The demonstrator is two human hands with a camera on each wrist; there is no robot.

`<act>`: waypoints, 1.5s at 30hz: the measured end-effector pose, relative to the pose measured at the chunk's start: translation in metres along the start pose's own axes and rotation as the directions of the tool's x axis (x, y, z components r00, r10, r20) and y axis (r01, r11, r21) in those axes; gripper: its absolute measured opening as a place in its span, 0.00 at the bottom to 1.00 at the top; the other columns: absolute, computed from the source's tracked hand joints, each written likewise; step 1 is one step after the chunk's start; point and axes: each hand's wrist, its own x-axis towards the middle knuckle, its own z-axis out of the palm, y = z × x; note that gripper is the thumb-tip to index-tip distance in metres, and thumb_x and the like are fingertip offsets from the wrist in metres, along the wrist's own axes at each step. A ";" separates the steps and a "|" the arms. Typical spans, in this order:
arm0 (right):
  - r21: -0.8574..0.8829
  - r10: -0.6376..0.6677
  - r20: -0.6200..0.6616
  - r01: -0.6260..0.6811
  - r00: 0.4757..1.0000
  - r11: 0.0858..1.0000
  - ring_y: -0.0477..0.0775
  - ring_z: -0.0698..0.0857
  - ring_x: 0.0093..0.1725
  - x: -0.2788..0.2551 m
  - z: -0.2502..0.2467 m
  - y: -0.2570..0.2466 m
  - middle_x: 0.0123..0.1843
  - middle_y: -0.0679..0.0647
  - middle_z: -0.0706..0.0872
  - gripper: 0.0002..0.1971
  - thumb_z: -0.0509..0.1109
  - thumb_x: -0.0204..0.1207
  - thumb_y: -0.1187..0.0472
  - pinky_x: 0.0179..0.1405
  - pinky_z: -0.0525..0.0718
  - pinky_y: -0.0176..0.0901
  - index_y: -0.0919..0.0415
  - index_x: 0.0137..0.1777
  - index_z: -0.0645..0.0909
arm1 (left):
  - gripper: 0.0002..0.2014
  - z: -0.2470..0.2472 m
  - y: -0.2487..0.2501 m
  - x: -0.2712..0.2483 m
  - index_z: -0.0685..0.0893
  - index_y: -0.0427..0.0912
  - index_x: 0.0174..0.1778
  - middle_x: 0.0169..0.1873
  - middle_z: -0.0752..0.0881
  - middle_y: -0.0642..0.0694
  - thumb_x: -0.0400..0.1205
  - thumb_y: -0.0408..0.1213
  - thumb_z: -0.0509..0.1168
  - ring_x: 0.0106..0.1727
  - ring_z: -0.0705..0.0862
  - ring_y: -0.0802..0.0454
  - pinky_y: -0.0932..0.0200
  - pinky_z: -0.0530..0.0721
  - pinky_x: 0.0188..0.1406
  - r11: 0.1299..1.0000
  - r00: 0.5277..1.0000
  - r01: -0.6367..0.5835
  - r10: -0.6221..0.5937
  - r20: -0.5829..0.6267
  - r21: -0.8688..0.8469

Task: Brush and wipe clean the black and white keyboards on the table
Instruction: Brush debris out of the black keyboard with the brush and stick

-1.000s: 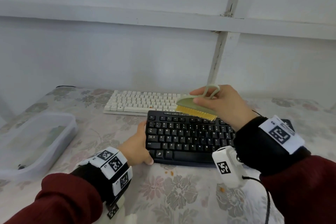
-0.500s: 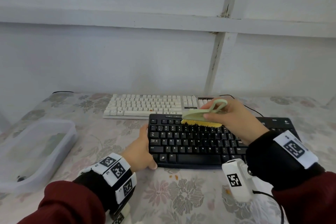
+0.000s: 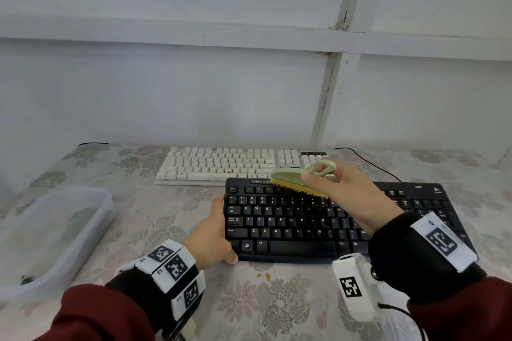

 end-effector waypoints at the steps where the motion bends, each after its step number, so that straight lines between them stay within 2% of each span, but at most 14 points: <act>1: -0.025 -0.007 -0.005 0.007 1.000 1.000 0.46 0.81 0.50 0.000 0.002 -0.001 0.48 0.44 0.84 0.05 0.71 0.75 0.49 0.49 0.73 0.39 0.48 0.43 0.81 | 0.57 0.000 0.000 0.000 0.41 0.56 0.78 0.53 0.83 0.50 0.66 0.20 0.73 0.54 0.84 0.51 0.53 0.82 0.59 1.000 1.000 -0.001 0.001 0.001 -0.002; 3: -0.070 -0.031 -0.032 0.029 0.999 0.997 0.46 0.81 0.47 0.000 0.005 -0.003 0.45 0.47 0.85 0.09 0.71 0.75 0.47 0.47 0.75 0.39 0.53 0.44 0.82 | 0.57 0.000 0.000 -0.001 0.41 0.56 0.78 0.53 0.84 0.50 0.66 0.20 0.73 0.53 0.84 0.51 0.54 0.83 0.57 1.000 1.000 -0.004 0.004 0.001 -0.002; 5: -0.096 -0.078 -0.078 0.070 0.994 0.993 0.48 0.80 0.43 0.000 0.009 -0.003 0.45 0.58 0.85 0.13 0.72 0.74 0.48 0.44 0.77 0.40 0.60 0.45 0.83 | 0.57 0.000 0.000 -0.001 0.41 0.56 0.78 0.52 0.84 0.49 0.65 0.20 0.73 0.53 0.84 0.51 0.55 0.83 0.56 1.000 1.000 -0.007 0.007 0.000 0.001; 7: -0.089 -0.126 -0.134 0.115 0.983 0.989 0.52 0.82 0.42 -0.001 0.012 -0.003 0.45 0.61 0.86 0.12 0.73 0.73 0.51 0.46 0.79 0.44 0.62 0.44 0.85 | 0.57 0.000 0.000 -0.001 0.41 0.56 0.78 0.52 0.84 0.49 0.65 0.20 0.73 0.53 0.84 0.51 0.54 0.84 0.56 1.000 1.000 -0.009 0.009 -0.002 0.006; 9: -0.061 -0.148 -0.186 0.139 0.971 0.988 0.49 0.85 0.44 -0.003 0.016 -0.005 0.42 0.53 0.88 0.06 0.74 0.73 0.55 0.48 0.80 0.42 0.56 0.41 0.88 | 0.57 0.000 0.001 -0.001 0.41 0.56 0.77 0.52 0.84 0.49 0.65 0.20 0.73 0.53 0.84 0.51 0.54 0.84 0.56 1.000 1.000 -0.008 0.008 -0.003 0.011; 11: -0.018 -0.157 -0.212 0.157 0.965 0.988 0.39 0.85 0.44 -0.005 0.019 -0.008 0.41 0.44 0.88 0.03 0.75 0.73 0.57 0.47 0.79 0.31 0.49 0.40 0.88 | 0.57 0.000 0.002 -0.002 0.41 0.56 0.78 0.52 0.84 0.49 0.66 0.20 0.73 0.53 0.84 0.50 0.53 0.84 0.56 1.000 1.000 -0.006 0.006 -0.002 0.014; 13: 0.007 -0.182 -0.226 0.189 0.957 0.982 0.40 0.85 0.44 -0.005 0.023 -0.011 0.42 0.45 0.88 0.05 0.74 0.73 0.59 0.48 0.79 0.29 0.47 0.39 0.87 | 0.57 0.000 0.003 -0.003 0.40 0.55 0.78 0.52 0.83 0.49 0.66 0.20 0.73 0.53 0.84 0.50 0.54 0.83 0.56 1.000 1.000 -0.008 0.008 -0.003 0.021; 17: 0.029 -0.205 -0.225 0.217 0.953 0.976 0.43 0.84 0.45 -0.003 0.031 -0.015 0.44 0.51 0.86 0.05 0.72 0.75 0.57 0.50 0.79 0.33 0.48 0.38 0.85 | 0.57 -0.001 0.003 -0.002 0.40 0.55 0.78 0.53 0.83 0.49 0.66 0.21 0.73 0.54 0.83 0.49 0.52 0.82 0.59 1.000 1.000 0.000 0.000 0.000 0.029; 22: -0.030 -0.192 -0.165 0.189 0.967 0.981 0.52 0.83 0.53 0.010 0.045 -0.011 0.50 0.55 0.86 0.08 0.67 0.78 0.52 0.59 0.81 0.47 0.55 0.46 0.84 | 0.57 0.000 0.004 -0.003 0.39 0.54 0.78 0.55 0.83 0.48 0.67 0.22 0.74 0.55 0.83 0.49 0.55 0.82 0.56 0.999 1.000 -0.002 0.003 -0.004 0.037; 25: -0.071 -0.196 -0.172 0.186 0.965 0.980 0.57 0.80 0.58 0.017 0.056 -0.008 0.49 0.52 0.85 0.16 0.63 0.72 0.39 0.63 0.78 0.58 0.50 0.44 0.82 | 0.57 0.001 0.004 -0.003 0.40 0.54 0.78 0.54 0.83 0.48 0.66 0.22 0.73 0.54 0.83 0.49 0.56 0.82 0.56 0.999 1.000 -0.006 0.006 -0.007 0.043; 27: -0.078 -0.206 -0.177 0.195 0.962 0.978 0.59 0.79 0.59 0.020 0.062 -0.008 0.48 0.50 0.85 0.20 0.59 0.67 0.34 0.63 0.77 0.60 0.48 0.43 0.80 | 0.57 0.001 0.004 -0.004 0.40 0.54 0.78 0.54 0.83 0.48 0.66 0.22 0.73 0.54 0.83 0.49 0.56 0.82 0.56 0.999 1.000 -0.008 0.008 -0.010 0.042; 32: -0.093 -0.215 -0.192 0.200 0.958 0.975 0.60 0.80 0.56 0.024 0.069 -0.011 0.46 0.47 0.84 0.19 0.56 0.66 0.33 0.59 0.79 0.63 0.46 0.42 0.78 | 0.59 0.000 0.007 -0.005 0.36 0.58 0.78 0.54 0.83 0.49 0.67 0.20 0.72 0.54 0.83 0.51 0.60 0.80 0.52 0.999 1.000 -0.027 0.027 0.008 0.018; 39: -0.068 -0.295 -0.212 0.287 0.932 0.955 0.58 0.81 0.51 0.027 0.084 -0.018 0.41 0.43 0.82 0.12 0.58 0.69 0.38 0.55 0.80 0.64 0.45 0.38 0.75 | 0.61 -0.001 0.008 -0.005 0.33 0.58 0.78 0.51 0.83 0.49 0.66 0.20 0.72 0.50 0.84 0.53 0.62 0.81 0.47 0.999 0.999 -0.045 0.045 0.004 0.018; 45: -0.140 -0.299 -0.218 0.274 0.929 0.952 0.54 0.78 0.52 0.022 0.086 -0.017 0.39 0.39 0.80 0.12 0.56 0.71 0.40 0.60 0.76 0.66 0.45 0.37 0.74 | 0.61 -0.001 0.009 -0.006 0.33 0.59 0.78 0.52 0.82 0.51 0.66 0.21 0.73 0.51 0.83 0.54 0.61 0.81 0.49 0.998 0.999 -0.054 0.054 0.002 0.030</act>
